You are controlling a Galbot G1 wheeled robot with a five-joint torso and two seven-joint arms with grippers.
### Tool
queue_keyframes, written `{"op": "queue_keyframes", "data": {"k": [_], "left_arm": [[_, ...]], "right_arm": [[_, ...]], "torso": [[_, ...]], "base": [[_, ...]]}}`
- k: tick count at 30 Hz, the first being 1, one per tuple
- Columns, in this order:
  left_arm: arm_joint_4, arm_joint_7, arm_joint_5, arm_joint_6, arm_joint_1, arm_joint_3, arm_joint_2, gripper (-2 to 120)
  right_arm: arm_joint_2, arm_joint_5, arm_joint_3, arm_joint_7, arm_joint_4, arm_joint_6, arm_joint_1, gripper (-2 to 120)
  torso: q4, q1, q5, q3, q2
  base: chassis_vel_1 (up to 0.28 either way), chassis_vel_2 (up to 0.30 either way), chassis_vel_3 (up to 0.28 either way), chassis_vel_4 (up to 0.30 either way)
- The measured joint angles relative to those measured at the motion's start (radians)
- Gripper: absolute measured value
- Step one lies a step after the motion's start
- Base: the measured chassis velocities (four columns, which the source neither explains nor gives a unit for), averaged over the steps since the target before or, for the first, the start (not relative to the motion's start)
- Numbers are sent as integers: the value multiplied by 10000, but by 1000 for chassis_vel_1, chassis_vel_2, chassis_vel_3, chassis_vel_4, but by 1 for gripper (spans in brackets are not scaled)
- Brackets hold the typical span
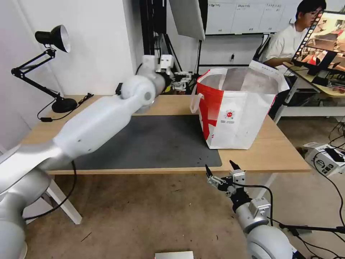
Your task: Pick up the trash from the table and place it into the takeout bag.
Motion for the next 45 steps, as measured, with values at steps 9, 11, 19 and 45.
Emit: {"op": "queue_keyframes", "data": {"k": [9,11,19,45], "left_arm": [[-1935,532,1644,-2182,2732,-1869,1776,100],[-2456,619,2270,-2543,3522,-2481,2124,100],[-3629,1431,3961,-3564,6894,-5250,3150,100],[-5320,3175,7619,-5009,16403,-11488,-860,100]], "right_arm": [[0,0,0,0,0,0,0,100],[0,0,0,-2,0,0,0,100],[0,0,0,-1,0,0,0,100],[0,0,0,0,0,0,1,100]], "torso": [[2,1,1,-1,-1],[-3,0,3,-1,0],[3,0,0,-1,0],[-1,0,5,-1,0]], "base": [[0,0,0,0],[0,0,0,0],[0,0,0,0],[0,0,0,0]]}}
